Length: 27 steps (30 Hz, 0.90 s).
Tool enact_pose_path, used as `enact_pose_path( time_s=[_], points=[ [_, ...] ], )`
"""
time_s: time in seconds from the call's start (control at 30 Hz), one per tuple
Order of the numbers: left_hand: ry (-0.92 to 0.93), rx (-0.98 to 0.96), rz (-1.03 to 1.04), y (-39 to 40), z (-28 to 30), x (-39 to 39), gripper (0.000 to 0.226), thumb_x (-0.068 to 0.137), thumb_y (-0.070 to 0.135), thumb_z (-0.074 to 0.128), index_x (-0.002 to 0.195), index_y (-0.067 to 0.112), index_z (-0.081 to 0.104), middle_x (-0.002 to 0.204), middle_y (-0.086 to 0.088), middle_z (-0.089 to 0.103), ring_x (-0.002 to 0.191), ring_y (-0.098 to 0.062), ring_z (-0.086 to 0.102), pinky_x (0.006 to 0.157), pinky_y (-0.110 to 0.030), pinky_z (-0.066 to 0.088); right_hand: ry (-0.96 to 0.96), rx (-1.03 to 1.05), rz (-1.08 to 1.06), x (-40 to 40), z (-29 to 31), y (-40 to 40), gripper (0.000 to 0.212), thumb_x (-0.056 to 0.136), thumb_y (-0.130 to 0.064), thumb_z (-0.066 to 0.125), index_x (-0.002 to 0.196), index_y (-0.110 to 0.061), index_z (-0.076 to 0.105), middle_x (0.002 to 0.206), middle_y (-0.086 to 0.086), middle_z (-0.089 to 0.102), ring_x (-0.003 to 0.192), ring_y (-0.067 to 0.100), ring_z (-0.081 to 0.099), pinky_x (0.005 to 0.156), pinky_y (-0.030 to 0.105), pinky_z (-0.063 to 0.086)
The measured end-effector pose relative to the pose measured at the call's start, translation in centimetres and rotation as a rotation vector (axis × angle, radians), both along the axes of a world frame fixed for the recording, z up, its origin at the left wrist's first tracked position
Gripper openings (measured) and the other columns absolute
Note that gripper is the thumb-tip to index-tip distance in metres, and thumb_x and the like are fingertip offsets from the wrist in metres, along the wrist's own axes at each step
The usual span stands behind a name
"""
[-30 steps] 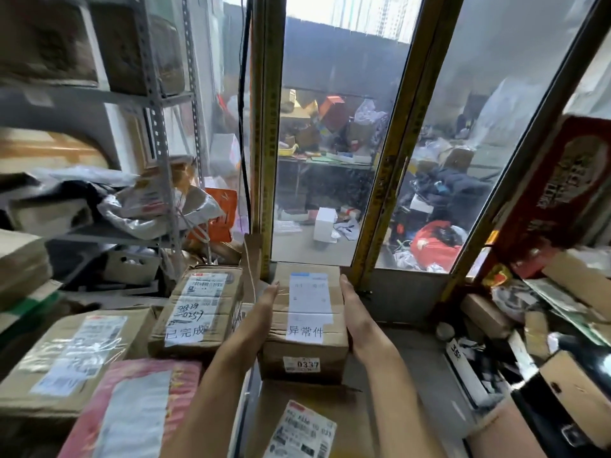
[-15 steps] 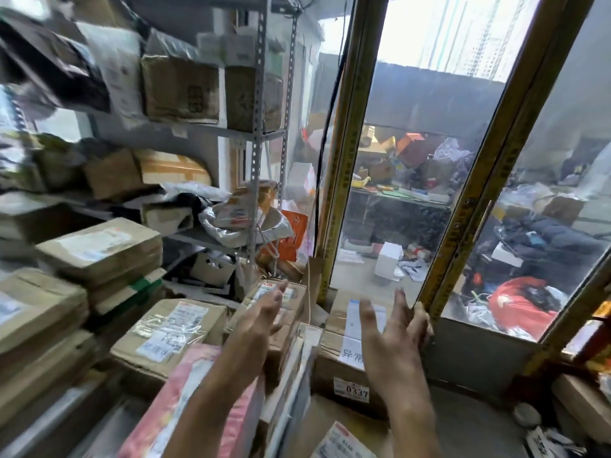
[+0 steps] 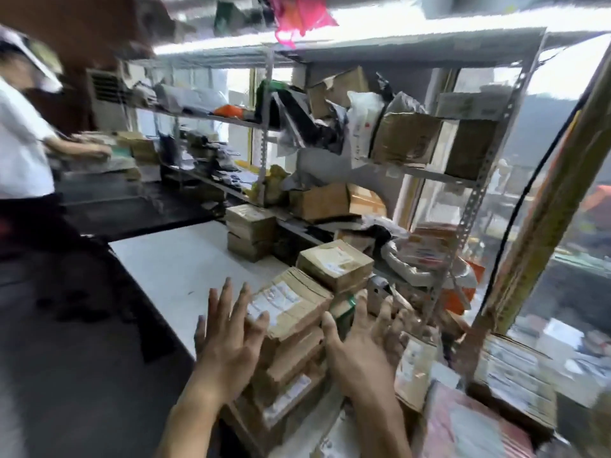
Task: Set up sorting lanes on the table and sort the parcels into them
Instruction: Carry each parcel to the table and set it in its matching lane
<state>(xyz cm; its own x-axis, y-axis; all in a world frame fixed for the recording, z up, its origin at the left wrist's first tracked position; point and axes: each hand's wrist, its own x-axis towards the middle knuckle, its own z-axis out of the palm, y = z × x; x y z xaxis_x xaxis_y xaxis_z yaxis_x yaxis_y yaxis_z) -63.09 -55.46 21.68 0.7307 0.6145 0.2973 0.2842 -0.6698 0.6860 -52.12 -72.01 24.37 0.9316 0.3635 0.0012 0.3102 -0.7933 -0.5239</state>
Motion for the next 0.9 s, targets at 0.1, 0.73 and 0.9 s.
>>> enact_pose_path(
  time_s=[0.1,0.73,0.9],
  points=[
    [-0.007,-0.004,0.111,5.7,-0.8,-5.0,0.084,0.082,0.084,0.006,0.156,0.045,-0.003,0.156,0.028,-0.034,0.136,0.006,-0.043,0.118,-0.039,-0.025,0.014,-0.050,0.123,-2.9,0.3,7.1,0.085,0.095,-0.079,0.016,0.157,-0.037,-0.023,0.160,0.008,-0.041,0.146,0.032,-0.040,0.123,0.055,-0.016],
    [0.024,-0.124,0.371,28.8,-2.6,-7.3,0.077,0.089,0.074,0.018,0.156,0.043,-0.001,0.158,0.029,-0.027,0.141,0.007,-0.035,0.122,-0.037,-0.018,0.022,-0.156,0.320,-2.8,-2.3,35.7,0.082,0.098,-0.074,0.014,0.159,-0.033,-0.024,0.161,0.009,-0.041,0.145,0.035,-0.042,0.122,0.055,-0.019],
    [0.040,-0.124,0.310,36.0,-1.6,-1.0,0.074,0.094,0.069,0.027,0.156,0.043,-0.002,0.156,0.030,-0.027,0.142,0.004,-0.032,0.123,-0.039,-0.012,0.055,-0.132,0.264,2.3,-1.7,41.9,0.082,0.099,-0.072,0.014,0.161,-0.031,-0.018,0.165,0.012,-0.032,0.150,0.036,-0.035,0.122,0.054,-0.015]
  ],
)
